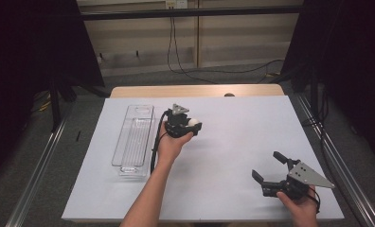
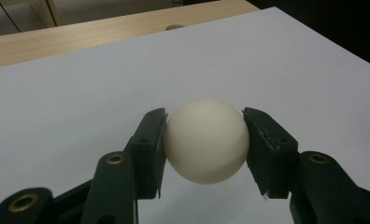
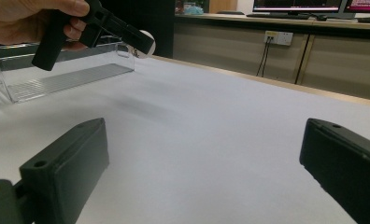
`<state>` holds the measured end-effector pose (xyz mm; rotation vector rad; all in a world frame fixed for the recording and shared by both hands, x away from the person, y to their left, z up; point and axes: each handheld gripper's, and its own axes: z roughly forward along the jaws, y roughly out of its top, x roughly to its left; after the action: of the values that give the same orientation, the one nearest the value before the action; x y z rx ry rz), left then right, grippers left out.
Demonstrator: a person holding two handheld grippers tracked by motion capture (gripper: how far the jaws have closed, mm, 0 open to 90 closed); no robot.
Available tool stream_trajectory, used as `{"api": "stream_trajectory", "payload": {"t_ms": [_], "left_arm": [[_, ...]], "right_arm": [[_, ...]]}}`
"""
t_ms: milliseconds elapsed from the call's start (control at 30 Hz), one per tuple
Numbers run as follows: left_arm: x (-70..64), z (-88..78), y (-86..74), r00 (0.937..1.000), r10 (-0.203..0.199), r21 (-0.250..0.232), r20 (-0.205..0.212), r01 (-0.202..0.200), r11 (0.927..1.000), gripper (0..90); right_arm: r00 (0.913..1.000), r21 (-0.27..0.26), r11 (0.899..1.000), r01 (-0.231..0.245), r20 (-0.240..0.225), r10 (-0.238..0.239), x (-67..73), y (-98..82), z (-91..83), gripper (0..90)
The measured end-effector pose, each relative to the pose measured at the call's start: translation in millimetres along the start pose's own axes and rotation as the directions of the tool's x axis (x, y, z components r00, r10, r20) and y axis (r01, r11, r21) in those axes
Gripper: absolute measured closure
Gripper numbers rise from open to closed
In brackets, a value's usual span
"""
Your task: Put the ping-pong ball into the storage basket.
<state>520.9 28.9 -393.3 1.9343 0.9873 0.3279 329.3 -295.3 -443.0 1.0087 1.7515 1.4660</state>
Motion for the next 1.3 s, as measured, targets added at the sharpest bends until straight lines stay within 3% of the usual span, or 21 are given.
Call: {"api": "stream_trajectory", "payload": {"t_ms": [300, 333, 400, 533, 633, 667, 733, 800, 833, 867, 933, 967, 1300], "left_arm": [[1.1, -3.4, 0.7, 0.9999, 0.011, 0.017, -0.01, -0.011, 0.9998, 51.2], [0.1, -3.4, 0.7, 0.9999, -0.008, 0.008, -0.014, 0.008, 0.9999, 51.2], [2.0, -5.5, 1.3, 0.9998, 0.012, 0.026, -0.013, -0.012, 0.9996, 51.2], [2.2, -7.2, 2.0, 0.9998, 0.013, 0.028, -0.012, -0.013, 0.9995, 51.2], [1.2, -8.1, 2.3, 0.9997, -0.016, 0.013, -0.018, 0.016, 0.9998, 51.2], [3.3, -9.9, 2.8, 0.9998, 0.012, 0.034, -0.015, -0.011, 0.9994, 51.2], [3.4, -10.7, 3.2, 0.9998, 0.01, 0.039, -0.017, -0.009, 0.9992, 51.2], [3.8, -11.9, 3.8, 0.9998, 0.009, 0.037, -0.02, -0.009, 0.9993, 51.2], [3.4, -11.5, 3.9, 0.9999, -0.011, 0.015, -0.013, 0.011, 0.9998, 51.2], [4.5, -13.2, 4.3, 0.9999, 0.001, 0.024, -0.011, -0.001, 0.9997, 51.2], [4.8, -14.4, 4.6, 0.9998, -0.011, 0.015, -0.02, 0.011, 0.9998, 51.2], [6.2, -16.0, 4.7, 0.9998, 0.006, 0.029, -0.019, -0.006, 0.9996, 51.2], [8.5, -17.4, 3.4, 0.9997, -0.005, 0.025, -0.023, 0.006, 0.9997, 51.2]], "right_arm": [[1.0, 0.0, 1.0, 0.001, -0.005, -0.001, 0.3, 0.3, -0.4, 0.8], [1.0, -0.002, 1.0, -0.001, -0.001, 0.001, 0.4, 0.3, -0.4, 0.8], [1.0, -0.003, 1.0, -0.003, 0.003, 0.003, 0.4, 0.2, -0.3, 0.8], [1.0, 0.002, 1.0, -0.003, -0.001, 0.003, 0.3, 0.1, 0.0, 0.8], [1.0, -0.001, 1.0, 0.003, -0.001, -0.003, 0.3, 0.2, 0.1, 0.8], [1.0, -0.003, 1.0, -0.004, 0.001, 0.004, 0.5, 0.4, 0.0, 0.8], [1.0, -0.001, 1.0, 0.002, 0.001, -0.002, -0.1, 0.3, -0.2, 0.8], [1.0, 0.0, 1.0, 0.003, 0.003, -0.003, -0.4, 0.0, -0.1, 0.8], [1.0, 0.0, 1.0, -0.001, 0.005, 0.001, 0.0, 0.0, 0.2, 0.8], [1.0, 0.002, 1.0, 0.001, 0.003, -0.001, 0.1, 0.1, 0.4, 0.8], [1.0, 0.0, 1.0, 0.005, -0.003, -0.005, 0.4, 0.1, 0.8, 0.8], [1.0, 0.001, 1.0, 0.006, -0.005, -0.006, 0.5, -0.1, 0.9, 0.8], [1.0, -0.001, 1.0, -0.003, 0.006, 0.003, -0.8, 0.2, 0.0, 0.8]]}}
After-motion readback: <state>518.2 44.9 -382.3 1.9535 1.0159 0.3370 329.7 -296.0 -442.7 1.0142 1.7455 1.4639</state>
